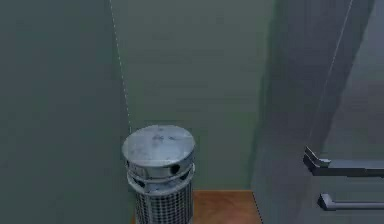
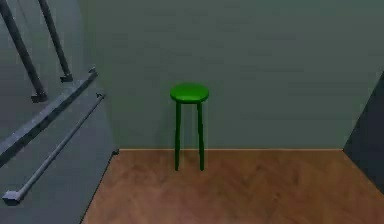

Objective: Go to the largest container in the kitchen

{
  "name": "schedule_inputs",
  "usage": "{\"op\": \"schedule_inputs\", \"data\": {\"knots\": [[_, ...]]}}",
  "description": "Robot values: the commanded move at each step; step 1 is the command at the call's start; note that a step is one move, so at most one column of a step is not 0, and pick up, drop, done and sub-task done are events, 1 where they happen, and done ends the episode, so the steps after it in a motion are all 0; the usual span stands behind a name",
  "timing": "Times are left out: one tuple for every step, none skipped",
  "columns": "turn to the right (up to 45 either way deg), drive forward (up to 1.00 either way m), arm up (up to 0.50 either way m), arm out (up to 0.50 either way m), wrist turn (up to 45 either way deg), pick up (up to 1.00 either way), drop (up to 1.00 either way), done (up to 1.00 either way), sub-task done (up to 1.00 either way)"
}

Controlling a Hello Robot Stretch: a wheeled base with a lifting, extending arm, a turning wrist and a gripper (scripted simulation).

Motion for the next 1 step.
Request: {"op": "schedule_inputs", "data": {"knots": [[-45.0,0.00,0.00,0.00,0.0,0.00,0.00,0.00,0.00]]}}
